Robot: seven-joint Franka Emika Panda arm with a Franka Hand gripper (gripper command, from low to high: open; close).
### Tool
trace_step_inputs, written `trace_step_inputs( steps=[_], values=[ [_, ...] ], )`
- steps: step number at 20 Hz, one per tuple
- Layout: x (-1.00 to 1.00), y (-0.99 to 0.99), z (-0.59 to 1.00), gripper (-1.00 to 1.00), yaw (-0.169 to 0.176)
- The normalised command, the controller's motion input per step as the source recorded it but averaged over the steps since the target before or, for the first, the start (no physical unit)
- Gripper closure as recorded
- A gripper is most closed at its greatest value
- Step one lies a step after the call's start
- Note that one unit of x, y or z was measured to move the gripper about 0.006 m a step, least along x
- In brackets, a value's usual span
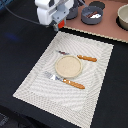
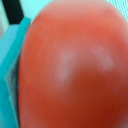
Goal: Place the fish, sausage, and tomato into the frying pan.
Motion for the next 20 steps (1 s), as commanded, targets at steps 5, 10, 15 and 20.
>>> trace_step_inputs(
  steps=[5,10,15,20],
  values=[
    [1.00,0.47,1.00,1.00,0.000],
    [1.00,0.62,0.96,1.00,0.000],
    [1.00,0.73,0.55,1.00,0.000],
    [0.90,0.77,0.03,1.00,0.000]
  ],
)
